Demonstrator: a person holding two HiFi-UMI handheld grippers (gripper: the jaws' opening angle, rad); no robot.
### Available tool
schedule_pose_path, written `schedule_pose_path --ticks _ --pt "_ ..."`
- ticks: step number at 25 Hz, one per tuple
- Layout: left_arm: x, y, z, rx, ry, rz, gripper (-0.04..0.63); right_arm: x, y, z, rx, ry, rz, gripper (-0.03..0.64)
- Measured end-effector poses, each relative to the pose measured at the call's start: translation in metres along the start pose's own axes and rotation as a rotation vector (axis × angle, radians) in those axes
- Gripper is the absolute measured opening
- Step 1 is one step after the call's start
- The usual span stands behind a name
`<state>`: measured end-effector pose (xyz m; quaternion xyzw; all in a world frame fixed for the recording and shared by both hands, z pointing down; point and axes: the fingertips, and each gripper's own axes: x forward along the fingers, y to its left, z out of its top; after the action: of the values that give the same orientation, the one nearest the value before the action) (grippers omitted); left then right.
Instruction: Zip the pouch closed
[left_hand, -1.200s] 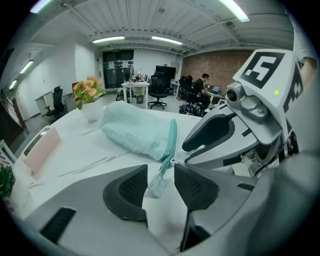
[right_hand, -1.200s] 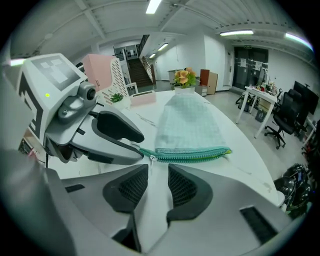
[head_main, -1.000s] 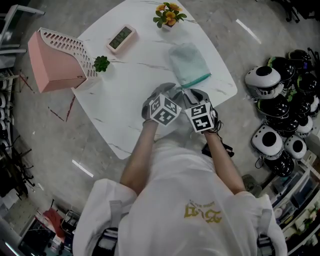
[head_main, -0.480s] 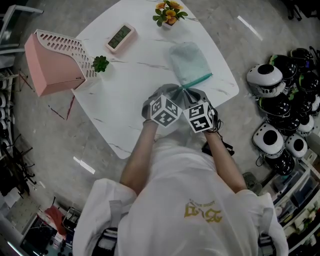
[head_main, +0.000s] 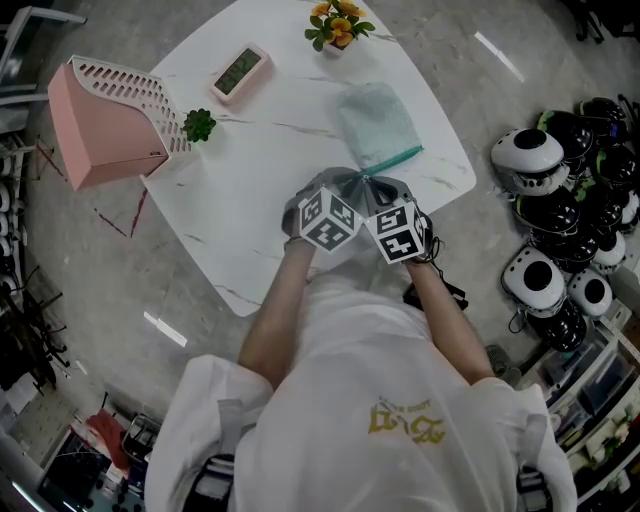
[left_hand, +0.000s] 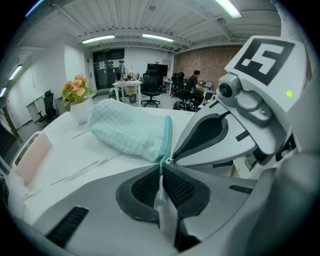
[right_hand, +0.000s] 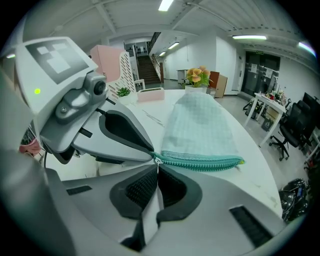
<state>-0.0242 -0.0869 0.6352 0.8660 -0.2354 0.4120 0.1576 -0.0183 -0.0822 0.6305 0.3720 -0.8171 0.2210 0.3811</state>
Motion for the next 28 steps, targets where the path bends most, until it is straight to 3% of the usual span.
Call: schedule_pose_path --ticks 28 --pt "-0.0033 0.0011 -0.0059 -0.071 0.024 -0.017 0.035 -0.0009 -0.0089 -0.0028 -0.033 0.038 -0.012 0.017"
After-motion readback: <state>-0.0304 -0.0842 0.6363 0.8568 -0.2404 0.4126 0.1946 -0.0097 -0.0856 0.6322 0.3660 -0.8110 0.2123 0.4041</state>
